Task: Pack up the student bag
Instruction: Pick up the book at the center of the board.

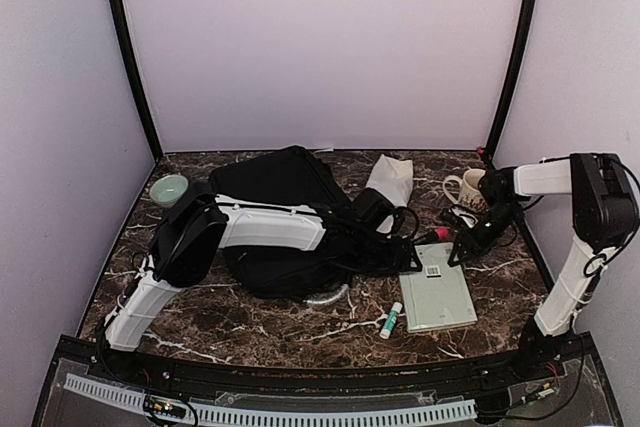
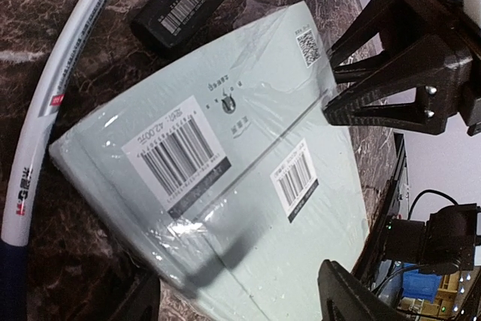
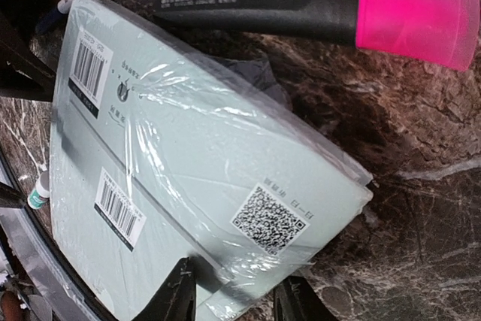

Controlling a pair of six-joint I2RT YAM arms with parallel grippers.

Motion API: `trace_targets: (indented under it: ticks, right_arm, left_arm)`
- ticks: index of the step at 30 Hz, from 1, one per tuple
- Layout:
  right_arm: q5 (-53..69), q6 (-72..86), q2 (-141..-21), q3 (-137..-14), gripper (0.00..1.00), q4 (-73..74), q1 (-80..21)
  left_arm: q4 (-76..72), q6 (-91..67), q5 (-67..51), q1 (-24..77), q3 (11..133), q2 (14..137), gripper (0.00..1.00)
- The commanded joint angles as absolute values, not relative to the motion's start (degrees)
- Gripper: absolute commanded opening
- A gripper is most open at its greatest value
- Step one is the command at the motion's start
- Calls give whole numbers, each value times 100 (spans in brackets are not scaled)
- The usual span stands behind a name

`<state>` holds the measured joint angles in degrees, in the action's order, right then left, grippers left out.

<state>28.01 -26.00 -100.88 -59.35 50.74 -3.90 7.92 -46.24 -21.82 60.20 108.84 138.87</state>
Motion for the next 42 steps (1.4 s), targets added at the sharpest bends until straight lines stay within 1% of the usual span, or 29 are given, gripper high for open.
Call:
trace_targets:
  ticks: [1,8,12,19,25,27,28,30,32,34,38,42]
  right_arm:
    - [3439,-2637,-9586,-6119,33,5201,-781]
    - [3402,-2409,-9372,-6450,32,5086,-948]
    - [3163,-2242,-9643,-6525,33,4780,-952]
    - [3142,-1983,-10236,-6565,34,4222,-949]
    - [2809,-1875,-10298,-6561,42,4152,-949]
    - [2604,-1872,-10136,-6513,48,4237,-935]
    - [2525,-1865,-10059,-6475,50,4272,-913]
    - [2315,-1866,-9920,-6408,56,4344,-857]
    - [2216,-1908,-9851,-6329,64,4419,-764]
    - [2181,-1984,-9856,-6263,66,4460,-682]
    - [2225,-2115,-10016,-6115,65,4457,-635]
    - [2231,-2111,-10162,-5985,57,4331,-633]
  left_arm:
    - [488,-4325,-2292,6099,11221,13724,74]
    - [650,-4057,-1905,6107,11162,13326,74]
    - [645,-4035,-1697,6078,11113,13309,74]
    - [409,-4198,-1526,6047,10890,13311,74]
    - [529,-4236,-1446,6046,10827,13293,74]
    - [648,-4259,-1397,6047,10779,13234,74]
    - [709,-4281,-1375,6047,10738,13179,75]
    - [944,-4373,-1129,6051,10628,13028,77]
    - [1039,-4467,-969,6056,10424,12836,79]
    - [1038,-4624,-972,6056,10248,12728,80]
    - [810,-4991,-1199,6039,9955,12745,81]
    - [485,-5299,-1514,5995,9810,12893,81]
